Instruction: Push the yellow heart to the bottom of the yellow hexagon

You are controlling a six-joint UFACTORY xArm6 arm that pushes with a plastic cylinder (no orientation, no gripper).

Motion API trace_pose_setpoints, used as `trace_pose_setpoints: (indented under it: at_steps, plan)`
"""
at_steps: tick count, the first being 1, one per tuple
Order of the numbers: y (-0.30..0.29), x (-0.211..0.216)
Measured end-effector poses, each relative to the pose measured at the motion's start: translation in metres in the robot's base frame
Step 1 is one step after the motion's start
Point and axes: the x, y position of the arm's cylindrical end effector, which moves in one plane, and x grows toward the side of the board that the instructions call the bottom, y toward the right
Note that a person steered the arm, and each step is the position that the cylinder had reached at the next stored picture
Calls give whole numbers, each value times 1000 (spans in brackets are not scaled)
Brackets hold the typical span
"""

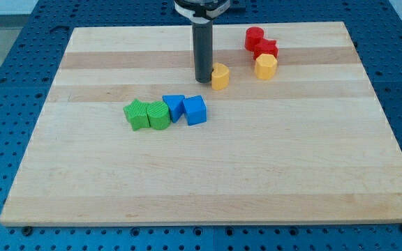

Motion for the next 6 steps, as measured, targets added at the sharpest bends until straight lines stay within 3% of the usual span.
trace_pose_setpoints:
  at_steps: [2,6]
  plan:
    - [-19,-20]
    - [83,4]
